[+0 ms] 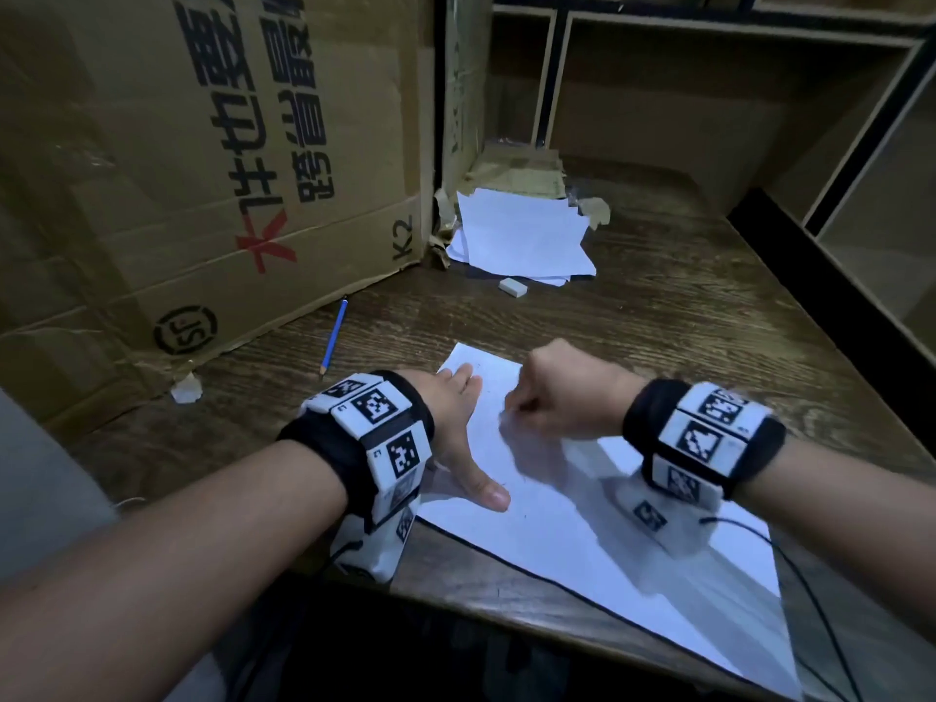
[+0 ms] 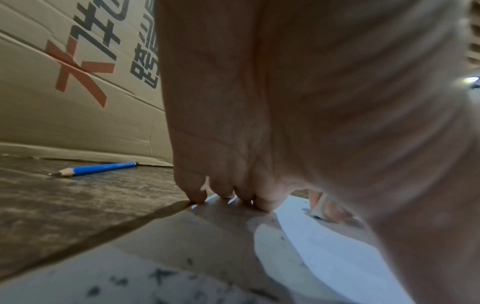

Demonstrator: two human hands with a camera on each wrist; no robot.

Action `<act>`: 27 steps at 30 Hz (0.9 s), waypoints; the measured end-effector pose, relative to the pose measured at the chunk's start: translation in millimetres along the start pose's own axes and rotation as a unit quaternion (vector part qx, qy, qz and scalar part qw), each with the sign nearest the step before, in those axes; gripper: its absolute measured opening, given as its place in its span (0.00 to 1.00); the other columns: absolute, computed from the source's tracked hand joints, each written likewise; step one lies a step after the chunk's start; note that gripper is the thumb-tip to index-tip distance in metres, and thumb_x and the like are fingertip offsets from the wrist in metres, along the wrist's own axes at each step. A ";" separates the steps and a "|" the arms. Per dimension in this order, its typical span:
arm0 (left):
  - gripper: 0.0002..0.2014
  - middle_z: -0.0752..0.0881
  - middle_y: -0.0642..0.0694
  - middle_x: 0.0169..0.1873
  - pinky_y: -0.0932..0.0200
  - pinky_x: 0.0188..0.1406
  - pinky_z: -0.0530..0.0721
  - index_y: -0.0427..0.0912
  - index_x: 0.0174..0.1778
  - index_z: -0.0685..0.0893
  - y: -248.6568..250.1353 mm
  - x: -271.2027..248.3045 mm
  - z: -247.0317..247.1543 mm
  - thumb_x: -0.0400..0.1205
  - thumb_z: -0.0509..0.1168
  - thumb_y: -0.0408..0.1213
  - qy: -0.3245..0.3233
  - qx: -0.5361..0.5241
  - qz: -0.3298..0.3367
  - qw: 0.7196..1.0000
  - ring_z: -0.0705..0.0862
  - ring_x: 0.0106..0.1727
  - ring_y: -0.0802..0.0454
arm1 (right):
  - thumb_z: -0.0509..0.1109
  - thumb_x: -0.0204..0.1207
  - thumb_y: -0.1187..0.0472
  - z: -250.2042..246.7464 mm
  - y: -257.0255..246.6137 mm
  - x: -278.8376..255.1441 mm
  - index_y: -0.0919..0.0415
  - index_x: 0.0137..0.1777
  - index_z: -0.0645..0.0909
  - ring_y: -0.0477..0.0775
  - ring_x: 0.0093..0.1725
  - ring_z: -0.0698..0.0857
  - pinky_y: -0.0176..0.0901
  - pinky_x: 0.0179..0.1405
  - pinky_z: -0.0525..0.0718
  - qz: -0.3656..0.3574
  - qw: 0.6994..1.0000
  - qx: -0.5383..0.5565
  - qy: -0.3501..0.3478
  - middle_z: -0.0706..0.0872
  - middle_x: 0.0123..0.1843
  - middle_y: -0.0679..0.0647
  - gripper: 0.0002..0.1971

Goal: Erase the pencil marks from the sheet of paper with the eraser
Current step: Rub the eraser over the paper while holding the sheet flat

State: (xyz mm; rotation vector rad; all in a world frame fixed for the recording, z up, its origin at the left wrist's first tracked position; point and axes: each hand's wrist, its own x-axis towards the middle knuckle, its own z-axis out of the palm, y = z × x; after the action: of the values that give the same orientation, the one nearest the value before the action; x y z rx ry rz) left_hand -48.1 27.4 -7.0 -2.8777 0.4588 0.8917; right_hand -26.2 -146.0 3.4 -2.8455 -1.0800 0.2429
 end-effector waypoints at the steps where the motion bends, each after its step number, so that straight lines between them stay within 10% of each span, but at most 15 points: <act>1: 0.73 0.30 0.47 0.86 0.46 0.87 0.48 0.40 0.87 0.31 -0.1 -0.4 -0.5 0.64 0.70 0.78 0.001 0.004 -0.002 1.000 0.35 0.88 0.51 | 0.68 0.72 0.63 -2.5 12.4 4.3 0.65 0.29 0.82 0.58 0.29 0.70 0.49 0.32 0.79 0.029 0.999 0.002 0.025 0.79 0.24 0.58 0.11; 8: 0.72 0.28 0.47 0.86 0.48 0.87 0.49 0.41 0.86 0.29 -0.5 -0.5 0.7 0.65 0.70 0.77 0.003 0.004 -0.001 1.000 0.35 0.87 0.51 | 0.69 0.75 0.54 5.3 -29.2 -12.5 0.59 0.35 0.88 0.53 0.30 0.76 0.45 0.35 0.77 -0.041 0.998 0.016 -0.044 0.86 0.31 0.54 0.12; 14: 0.75 0.31 0.51 0.87 0.47 0.87 0.51 0.43 0.87 0.32 -1.5 2.4 1.4 0.60 0.69 0.80 0.010 -0.005 -0.004 1.000 0.37 0.88 0.54 | 0.67 0.72 0.67 -1.2 5.2 13.1 0.60 0.21 0.71 0.57 0.26 0.67 0.45 0.32 0.70 0.036 0.997 0.019 0.059 0.69 0.20 0.52 0.18; 19: 0.76 0.36 0.56 0.88 0.48 0.83 0.55 0.56 0.89 0.45 -9.1 12.1 7.8 0.46 0.68 0.84 0.024 -0.039 0.015 0.999 0.36 0.87 0.55 | 0.73 0.77 0.57 -3.7 -38.7 -5.1 0.60 0.36 0.91 0.46 0.25 0.69 0.35 0.28 0.68 -0.043 0.998 0.013 -0.041 0.72 0.23 0.45 0.11; 27: 0.76 0.29 0.50 0.86 0.49 0.87 0.47 0.44 0.86 0.29 -4.7 5.2 4.5 0.59 0.70 0.80 0.006 -0.007 -0.003 1.000 0.33 0.87 0.54 | 0.69 0.75 0.59 5.4 -17.6 0.1 0.62 0.33 0.87 0.55 0.28 0.74 0.50 0.34 0.81 -0.031 0.999 -0.025 0.020 0.83 0.28 0.56 0.12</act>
State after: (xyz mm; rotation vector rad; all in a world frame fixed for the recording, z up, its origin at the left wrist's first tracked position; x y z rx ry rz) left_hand -45.0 31.3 -13.6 -2.8975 0.4475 0.8800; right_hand -38.5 -132.7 0.5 -2.8407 -1.1813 0.1562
